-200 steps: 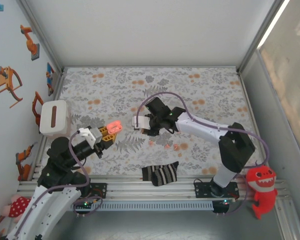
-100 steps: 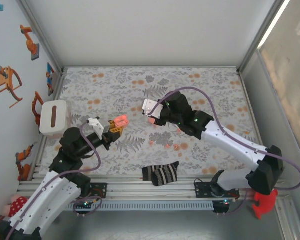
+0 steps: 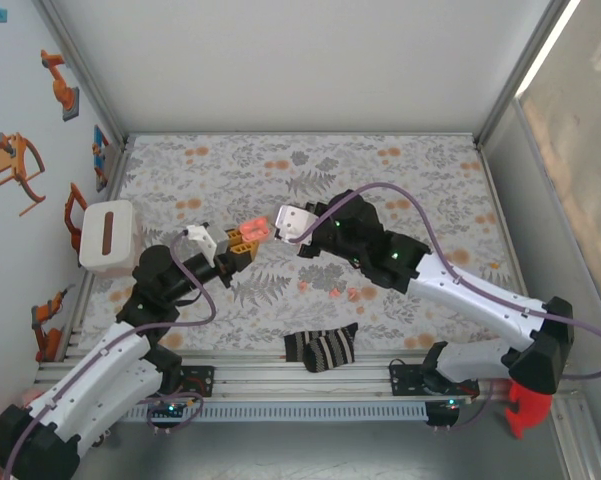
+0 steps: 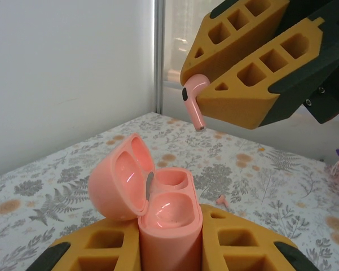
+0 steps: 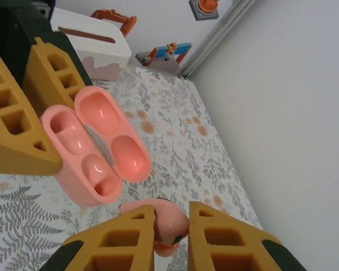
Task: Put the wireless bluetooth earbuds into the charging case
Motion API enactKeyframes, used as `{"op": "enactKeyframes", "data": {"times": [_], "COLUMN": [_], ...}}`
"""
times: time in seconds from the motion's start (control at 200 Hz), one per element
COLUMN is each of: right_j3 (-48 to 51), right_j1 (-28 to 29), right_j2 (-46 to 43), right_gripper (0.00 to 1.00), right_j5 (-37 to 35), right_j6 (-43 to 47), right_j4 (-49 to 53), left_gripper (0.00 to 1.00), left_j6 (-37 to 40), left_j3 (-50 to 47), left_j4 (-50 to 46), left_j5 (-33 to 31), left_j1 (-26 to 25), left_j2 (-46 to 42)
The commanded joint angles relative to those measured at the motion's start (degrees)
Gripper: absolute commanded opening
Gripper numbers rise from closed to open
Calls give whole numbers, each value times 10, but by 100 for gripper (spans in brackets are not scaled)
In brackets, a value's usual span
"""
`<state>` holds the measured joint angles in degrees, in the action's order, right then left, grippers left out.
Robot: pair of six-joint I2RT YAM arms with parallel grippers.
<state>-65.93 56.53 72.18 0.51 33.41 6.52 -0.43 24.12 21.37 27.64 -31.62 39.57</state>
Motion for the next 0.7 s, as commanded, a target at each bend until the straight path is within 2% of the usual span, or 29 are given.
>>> {"op": "enactKeyframes", "data": {"times": [0.0,0.426,0.696], "right_j3": [-7,-39,-48], "right_j1": [18,67,75], "right_j2": [-11,35,48], "right_gripper": [16,17,17], "right_j5": [-19,-61,-72], "right_j6": [5,45,54], "right_j4": [-30,-32,-30], "left_gripper": [0,0,0], "left_j6": [4,13,21], "left_j3": [-4,1,0], "left_j4": [53,70,66], "left_j5": [14,16,16], "left_j1": [-6,-23,-25], "left_j2": [11,33,26]}}
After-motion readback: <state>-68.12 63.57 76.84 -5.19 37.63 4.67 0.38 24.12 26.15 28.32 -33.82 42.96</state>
